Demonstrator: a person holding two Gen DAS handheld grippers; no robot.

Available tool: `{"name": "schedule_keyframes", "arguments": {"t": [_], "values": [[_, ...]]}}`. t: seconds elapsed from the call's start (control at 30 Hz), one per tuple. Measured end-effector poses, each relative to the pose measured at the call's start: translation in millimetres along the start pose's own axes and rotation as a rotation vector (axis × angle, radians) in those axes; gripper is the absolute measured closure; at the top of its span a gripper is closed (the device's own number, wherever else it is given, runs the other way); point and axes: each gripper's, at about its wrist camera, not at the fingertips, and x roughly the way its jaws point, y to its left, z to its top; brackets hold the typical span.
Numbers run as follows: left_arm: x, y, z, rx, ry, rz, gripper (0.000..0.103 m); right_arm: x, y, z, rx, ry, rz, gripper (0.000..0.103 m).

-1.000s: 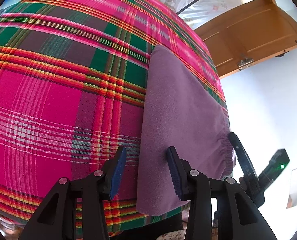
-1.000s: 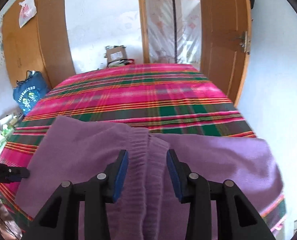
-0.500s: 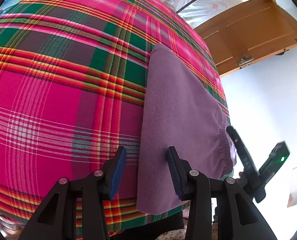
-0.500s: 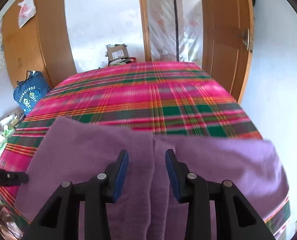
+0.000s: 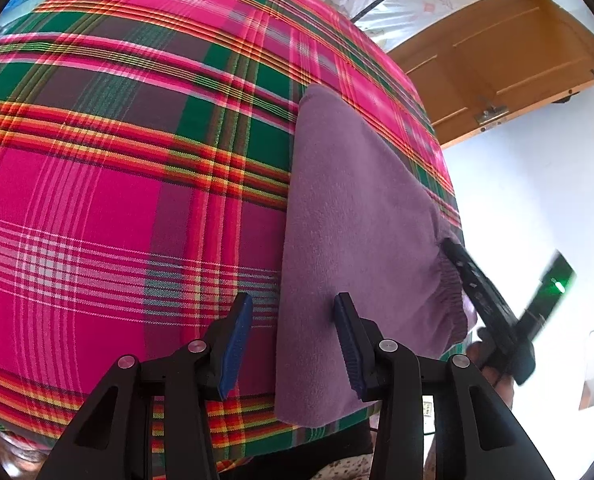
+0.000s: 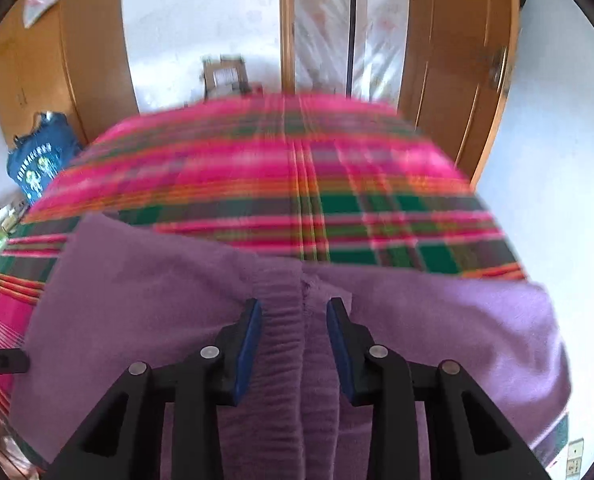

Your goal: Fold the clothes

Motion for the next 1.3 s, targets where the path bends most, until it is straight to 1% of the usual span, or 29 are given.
{"name": "schedule_keyframes", "arguments": {"t": [0.07,0.1,0.2,0.37,0.47,0.5,0.6,0.67,0.73,0.8,0.87,0.97,1.1,1.27,1.3], "values": [[1.2,-0.8,3.1,0.001,0.001,0.002,0.059,-21.4,12.5,-4.8,-0.04,-0.069,0.052,0.068],[1.2,-0.4,4.7,0.002,0.001,0.001,0.059,-31.6,20.7,-9.3,-0.059,-0.094,0.096,0.068],[0.4,-2.6,9.6,0.01,-0.005,-0.005,0.059,-48.7,43.5,-23.7,-0.12,-0.109,0.207,0.068],[3.5,-3.9,22.2,0.017,-0.002,0.005,0.059,-53.5,79.6,-41.7,-0.197,-0.085,0.332,0.068],[6.0,-6.4,23.5,0.029,0.002,0.007,0.059,-56.4,101.3,-52.5,-0.243,-0.07,0.408,0.067],[5.6,-4.8,23.2,0.028,0.003,0.007,0.059,-57.1,108.5,-55.9,-0.259,-0.065,0.431,0.066],[9.1,-4.1,26.8,0.028,0.007,0.008,0.059,-52.5,129.6,-62.4,-0.308,-0.043,0.46,0.059],[13.7,-4.9,31.8,0.029,0.009,0.01,0.059,-49.9,143.9,-69.0,-0.352,-0.033,0.462,0.059],[15.3,-4.6,33.3,0.03,0.015,0.005,0.059,-46.8,153.0,-73.8,-0.372,-0.034,0.462,0.054],[16.3,-4.7,34.1,0.033,0.022,0.0,0.059,-44.5,160.9,-77.6,-0.38,-0.037,0.45,0.05],[15.2,-4.1,32.8,0.034,0.024,-0.005,0.059,-45.4,168.8,-81.9,-0.41,-0.043,0.414,0.049],[15.2,-3.3,32.4,0.03,0.025,-0.014,0.059,-45.8,175.7,-84.6,-0.435,-0.052,0.395,0.047],[16.0,-3.2,33.0,0.036,0.031,-0.019,0.059,-38.6,181.8,-87.3,-0.441,-0.039,0.309,0.047],[16.9,-3.5,36.6,0.035,0.032,-0.029,0.059,-38.5,181.0,-88.0,-0.419,-0.033,0.272,0.049],[18.7,-4.4,38.7,0.037,0.036,-0.034,0.059,-39.6,181.5,-88.4,-0.419,-0.036,0.267,0.053]]}}
